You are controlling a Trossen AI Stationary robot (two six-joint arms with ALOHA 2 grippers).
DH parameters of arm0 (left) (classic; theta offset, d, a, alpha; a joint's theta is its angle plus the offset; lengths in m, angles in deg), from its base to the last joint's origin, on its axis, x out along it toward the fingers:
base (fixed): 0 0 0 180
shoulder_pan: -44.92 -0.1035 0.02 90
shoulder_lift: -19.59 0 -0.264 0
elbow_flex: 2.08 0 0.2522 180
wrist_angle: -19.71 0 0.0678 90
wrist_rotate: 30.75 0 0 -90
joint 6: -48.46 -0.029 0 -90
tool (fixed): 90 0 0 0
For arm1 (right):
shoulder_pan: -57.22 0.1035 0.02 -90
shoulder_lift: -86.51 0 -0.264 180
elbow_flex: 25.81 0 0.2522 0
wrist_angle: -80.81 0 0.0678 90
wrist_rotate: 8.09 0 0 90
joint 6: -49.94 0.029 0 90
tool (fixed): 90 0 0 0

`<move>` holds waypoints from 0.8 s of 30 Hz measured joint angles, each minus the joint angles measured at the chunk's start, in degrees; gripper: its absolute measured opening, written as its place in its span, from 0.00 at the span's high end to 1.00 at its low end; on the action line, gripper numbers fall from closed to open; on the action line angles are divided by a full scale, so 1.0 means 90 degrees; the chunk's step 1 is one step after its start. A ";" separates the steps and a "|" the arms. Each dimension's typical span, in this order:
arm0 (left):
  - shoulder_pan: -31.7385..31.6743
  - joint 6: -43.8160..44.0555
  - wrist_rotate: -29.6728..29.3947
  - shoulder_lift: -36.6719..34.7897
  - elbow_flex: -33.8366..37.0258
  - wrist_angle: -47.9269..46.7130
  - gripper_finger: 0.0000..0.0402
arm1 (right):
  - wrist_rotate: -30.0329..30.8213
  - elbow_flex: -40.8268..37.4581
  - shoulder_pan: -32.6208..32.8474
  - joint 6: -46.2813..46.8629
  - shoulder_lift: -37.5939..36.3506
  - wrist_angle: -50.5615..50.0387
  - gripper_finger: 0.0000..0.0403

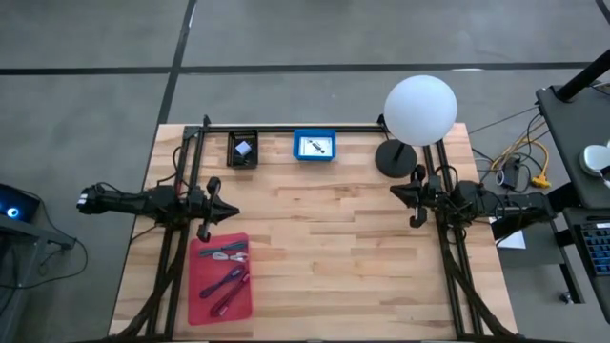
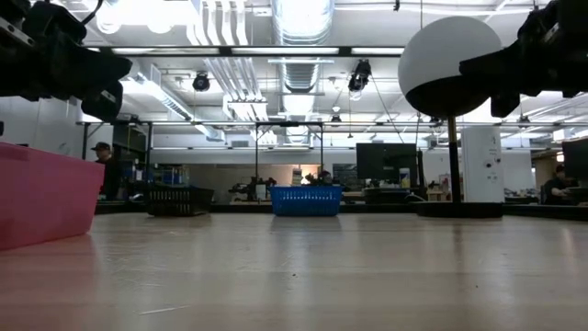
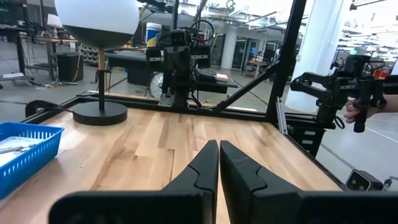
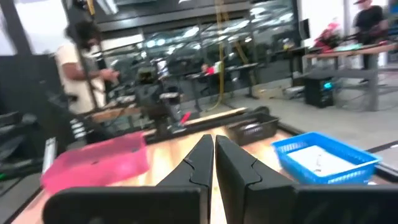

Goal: Pick and place items into bin
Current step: Return to Home Position

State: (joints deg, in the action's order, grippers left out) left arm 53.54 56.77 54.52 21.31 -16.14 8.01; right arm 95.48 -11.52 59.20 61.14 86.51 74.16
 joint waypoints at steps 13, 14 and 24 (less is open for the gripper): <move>0.0000 0.0039 -0.0001 0.0093 0.0003 0.0002 1.00 | -0.0013 0.0000 0.0000 -0.0045 0.0054 -0.0159 0.98; 0.0000 0.0038 0.0000 0.0116 0.0003 0.0002 1.00 | -0.0046 0.0000 0.0000 -0.0170 0.0052 -0.0167 0.98; 0.0000 0.0036 0.0002 0.0179 0.0003 0.0000 1.00 | 0.0006 0.0000 0.0000 -0.0265 0.0065 -0.0257 0.98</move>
State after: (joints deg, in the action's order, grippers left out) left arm 53.54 57.09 54.54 22.92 -16.11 8.01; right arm 95.54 -11.52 59.20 58.76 87.10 71.85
